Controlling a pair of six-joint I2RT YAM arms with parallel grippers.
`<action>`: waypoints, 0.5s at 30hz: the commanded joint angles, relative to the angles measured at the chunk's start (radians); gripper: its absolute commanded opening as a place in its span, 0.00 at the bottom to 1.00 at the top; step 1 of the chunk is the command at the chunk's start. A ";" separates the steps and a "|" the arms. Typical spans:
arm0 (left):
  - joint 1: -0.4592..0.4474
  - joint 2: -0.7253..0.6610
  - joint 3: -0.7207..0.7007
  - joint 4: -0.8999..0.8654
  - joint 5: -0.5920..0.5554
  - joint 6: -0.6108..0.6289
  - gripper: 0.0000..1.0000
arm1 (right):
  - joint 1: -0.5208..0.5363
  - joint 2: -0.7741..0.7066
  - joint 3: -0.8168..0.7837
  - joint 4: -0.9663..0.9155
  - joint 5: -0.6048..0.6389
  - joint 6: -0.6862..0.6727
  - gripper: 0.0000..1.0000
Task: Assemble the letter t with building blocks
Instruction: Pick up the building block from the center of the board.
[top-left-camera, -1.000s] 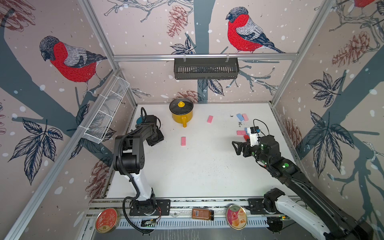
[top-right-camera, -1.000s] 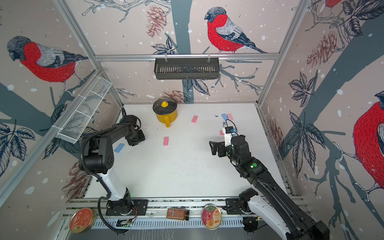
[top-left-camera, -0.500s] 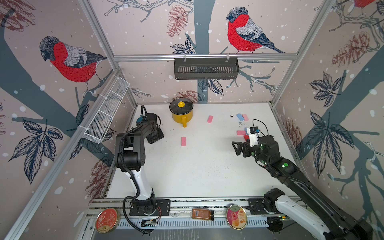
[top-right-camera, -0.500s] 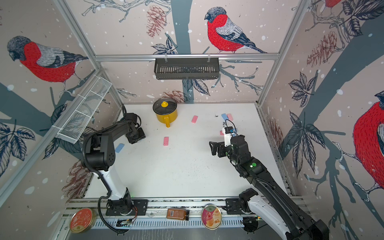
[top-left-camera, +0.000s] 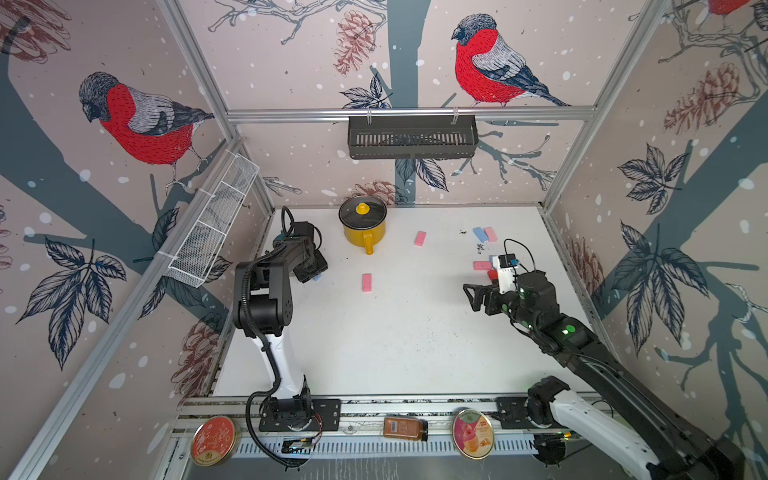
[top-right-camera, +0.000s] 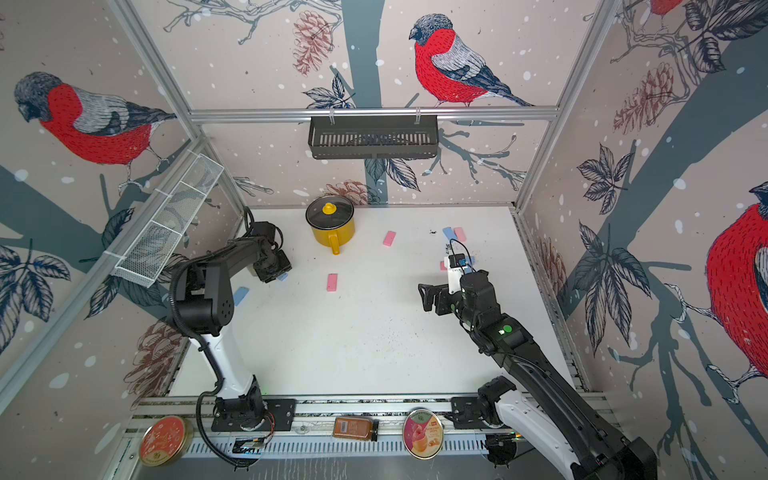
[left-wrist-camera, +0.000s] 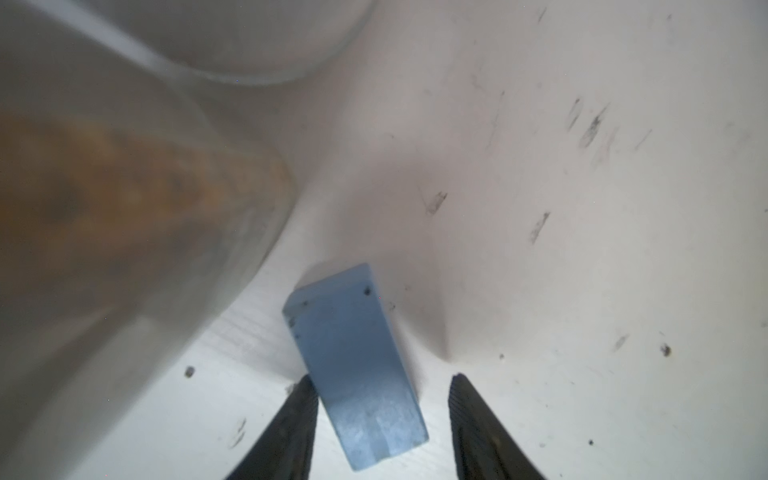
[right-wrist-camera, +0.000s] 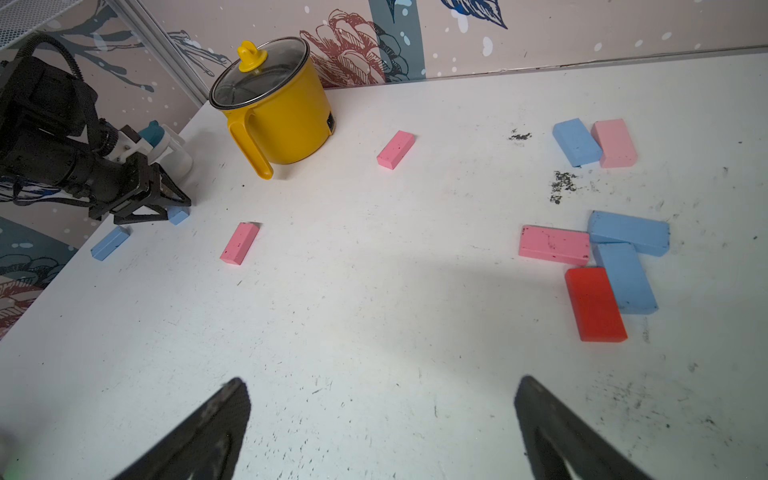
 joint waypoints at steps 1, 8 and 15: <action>0.004 0.011 0.011 -0.026 -0.022 -0.011 0.47 | 0.002 -0.003 -0.002 0.021 0.000 -0.011 1.00; 0.005 0.000 -0.009 -0.030 -0.021 0.014 0.33 | 0.002 0.000 -0.002 0.025 -0.001 -0.011 1.00; 0.004 -0.015 -0.035 -0.025 -0.011 0.060 0.23 | 0.002 0.000 0.001 0.022 0.000 -0.011 1.00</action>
